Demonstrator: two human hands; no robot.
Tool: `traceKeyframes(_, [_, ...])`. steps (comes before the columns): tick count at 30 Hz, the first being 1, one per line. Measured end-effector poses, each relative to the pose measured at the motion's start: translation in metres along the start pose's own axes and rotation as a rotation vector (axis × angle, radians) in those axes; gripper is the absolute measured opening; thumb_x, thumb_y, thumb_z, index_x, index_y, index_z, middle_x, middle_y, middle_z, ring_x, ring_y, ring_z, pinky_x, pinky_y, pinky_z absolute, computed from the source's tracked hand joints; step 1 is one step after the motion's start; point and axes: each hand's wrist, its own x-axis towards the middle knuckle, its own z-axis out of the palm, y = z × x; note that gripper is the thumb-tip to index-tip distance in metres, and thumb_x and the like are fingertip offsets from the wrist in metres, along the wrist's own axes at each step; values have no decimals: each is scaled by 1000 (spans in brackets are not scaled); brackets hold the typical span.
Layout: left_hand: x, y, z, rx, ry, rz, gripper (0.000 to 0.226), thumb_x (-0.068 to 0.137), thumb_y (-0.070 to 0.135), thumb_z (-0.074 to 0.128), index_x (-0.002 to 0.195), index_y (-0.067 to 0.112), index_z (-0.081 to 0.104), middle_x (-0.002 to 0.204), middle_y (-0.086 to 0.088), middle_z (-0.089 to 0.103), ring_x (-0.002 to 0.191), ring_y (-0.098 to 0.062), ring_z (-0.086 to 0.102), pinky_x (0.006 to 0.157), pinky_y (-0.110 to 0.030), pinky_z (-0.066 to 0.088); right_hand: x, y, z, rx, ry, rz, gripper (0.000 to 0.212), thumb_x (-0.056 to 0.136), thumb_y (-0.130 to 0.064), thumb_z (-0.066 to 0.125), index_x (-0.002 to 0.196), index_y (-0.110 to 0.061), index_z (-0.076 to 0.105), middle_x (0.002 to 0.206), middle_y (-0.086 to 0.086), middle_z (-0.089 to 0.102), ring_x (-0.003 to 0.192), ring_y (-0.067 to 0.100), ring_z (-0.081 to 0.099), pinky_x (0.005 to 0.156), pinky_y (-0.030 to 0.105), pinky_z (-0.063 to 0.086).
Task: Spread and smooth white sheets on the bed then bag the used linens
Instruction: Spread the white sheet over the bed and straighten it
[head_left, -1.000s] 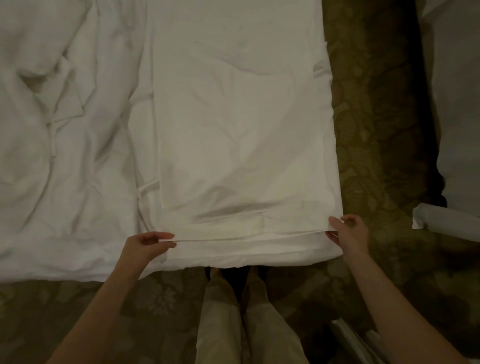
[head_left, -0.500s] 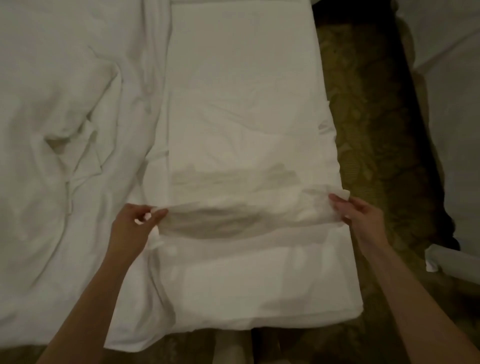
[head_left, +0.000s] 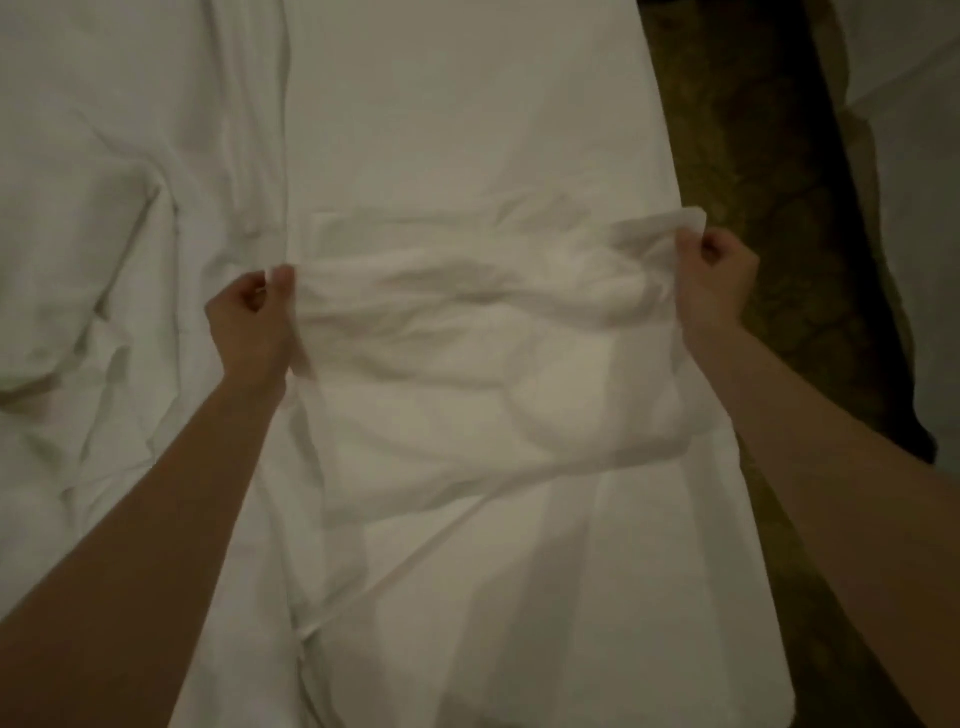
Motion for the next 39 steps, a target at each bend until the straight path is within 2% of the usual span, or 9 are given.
traceKeyframes(10, [98, -20, 57, 138, -4, -50, 33, 91, 33, 60, 61, 23, 50, 53, 11, 47, 44, 3, 39, 53, -21, 34, 80, -9, 75, -181, -18, -77, 24, 99, -22, 51, 110, -5, 64, 95, -1, 56, 87, 6, 50, 68, 6, 43])
traceKeyframes(14, [106, -23, 70, 199, -33, 2, 15, 97, 29, 55, 90, 18, 61, 67, 12, 50, 58, 1, 44, 54, -8, 35, 93, -5, 88, -220, -37, -78, 25, 98, -24, 51, 103, -4, 65, 89, 0, 57, 81, 7, 50, 70, 16, 46])
traceKeyframes(18, [112, -18, 75, 199, 27, 89, 22, 98, 32, 51, 79, 22, 52, 66, 13, 46, 54, 4, 43, 53, -8, 32, 96, -3, 92, -93, 46, -105, 15, 98, -21, 51, 88, -12, 57, 72, -10, 48, 65, -3, 43, 65, 10, 39])
traceKeyframes(21, [124, -16, 79, 271, 81, 92, 16, 95, 34, 52, 83, 24, 57, 69, 17, 48, 53, 15, 47, 58, -5, 34, 103, -4, 96, -121, 74, -123, 8, 99, -19, 50, 95, -15, 55, 78, -14, 48, 68, -6, 45, 68, 8, 40])
traceKeyframes(24, [126, -23, 79, 417, 38, 208, 41, 88, 29, 50, 125, 11, 55, 109, 3, 57, 95, 1, 56, 93, -23, 45, 104, 4, 98, -341, 27, -132, 23, 97, -19, 51, 119, -18, 55, 115, -3, 55, 101, 4, 52, 92, 21, 45])
traceKeyframes(27, [85, -14, 92, 649, 78, 497, 60, 96, 34, 46, 146, 4, 34, 150, -19, 34, 138, -33, 34, 114, -38, 21, 69, -1, 110, -448, 66, -463, 46, 91, -26, 50, 135, -14, 47, 141, 8, 45, 132, 22, 41, 111, 46, 28])
traceKeyframes(30, [13, -12, 129, 779, -197, 678, 57, 99, 30, 34, 152, 9, 25, 159, -14, 21, 147, -30, 19, 116, -53, 7, -19, 4, 144, -587, -287, -735, 55, 93, -28, 38, 146, -12, 39, 154, 10, 33, 144, 29, 26, 113, 58, 9])
traceKeyframes(33, [-15, -50, 133, 941, -369, 614, 58, 100, 31, 20, 154, 11, 16, 162, -8, 14, 149, -21, 10, 116, -56, 5, -77, 34, 156, -816, -525, -926, 55, 96, -30, 29, 150, -15, 31, 159, 5, 24, 147, 21, 19, 115, 59, 14])
traceKeyframes(39, [12, -69, 104, 1044, -367, 528, 57, 100, 44, 18, 155, 28, 10, 163, -3, 3, 150, -22, 2, 115, -57, 0, 2, 50, 117, -983, -437, -747, 58, 98, -44, 27, 153, -25, 22, 161, 5, 16, 148, 27, 14, 114, 58, 9])
